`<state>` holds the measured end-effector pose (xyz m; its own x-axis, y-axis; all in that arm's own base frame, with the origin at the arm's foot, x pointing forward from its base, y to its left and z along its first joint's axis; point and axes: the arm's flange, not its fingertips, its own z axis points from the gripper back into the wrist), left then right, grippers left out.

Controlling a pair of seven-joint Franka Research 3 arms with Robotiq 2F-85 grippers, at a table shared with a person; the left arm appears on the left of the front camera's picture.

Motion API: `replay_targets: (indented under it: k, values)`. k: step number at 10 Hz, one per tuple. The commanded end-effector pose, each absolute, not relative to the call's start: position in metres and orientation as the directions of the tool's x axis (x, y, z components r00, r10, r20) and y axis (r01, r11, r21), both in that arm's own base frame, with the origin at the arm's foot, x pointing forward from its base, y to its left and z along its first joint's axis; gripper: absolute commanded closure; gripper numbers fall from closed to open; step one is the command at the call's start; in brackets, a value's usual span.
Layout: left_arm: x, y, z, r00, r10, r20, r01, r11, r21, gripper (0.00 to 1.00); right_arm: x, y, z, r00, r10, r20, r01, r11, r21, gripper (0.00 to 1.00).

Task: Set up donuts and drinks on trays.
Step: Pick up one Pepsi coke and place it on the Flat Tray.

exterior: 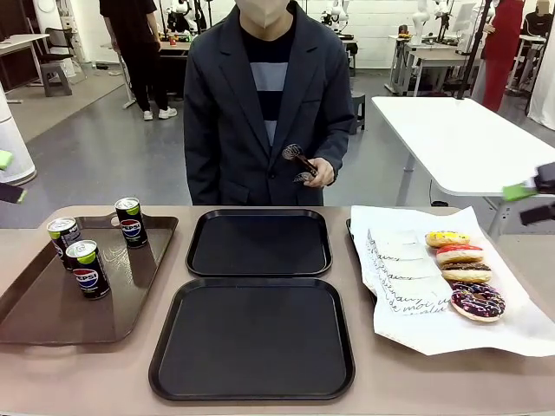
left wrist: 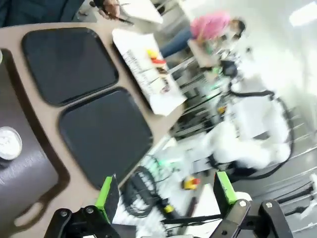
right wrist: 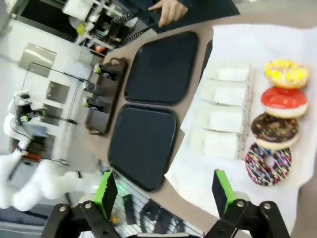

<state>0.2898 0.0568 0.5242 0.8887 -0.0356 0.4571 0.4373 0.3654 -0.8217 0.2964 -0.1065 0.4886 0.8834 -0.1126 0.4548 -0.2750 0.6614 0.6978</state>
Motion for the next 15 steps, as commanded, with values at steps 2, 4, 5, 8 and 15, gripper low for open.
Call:
replay_targets:
  k: [2,4,5,8,15]
  values:
    - [0.302,0.110,0.481,0.967,-0.022,0.253,0.242,0.377,-0.894,0.00,0.258,-0.146,0.431,0.893,-0.115,0.436,-0.254,0.670,0.698,0.00]
    - [0.287,0.142,0.462,0.979,0.034,0.199,0.172,0.374,-0.912,0.00,0.234,-0.176,0.420,0.901,-0.116,0.418,-0.254,0.641,0.724,0.00]
    - [0.278,0.153,0.459,0.980,0.055,0.190,0.157,0.373,-0.914,0.00,0.221,-0.190,0.417,0.906,-0.126,0.404,-0.244,0.625,0.741,0.00]
    - [0.260,0.174,0.467,0.987,0.035,0.155,0.126,0.429,-0.895,0.00,0.185,-0.224,0.410,0.875,-0.245,0.417,-0.210,0.583,0.785,0.00]
    - [0.264,0.172,0.461,0.984,0.079,0.157,0.114,0.391,-0.913,0.00,0.194,-0.221,0.416,0.887,-0.229,0.401,-0.200,0.593,0.780,0.00]
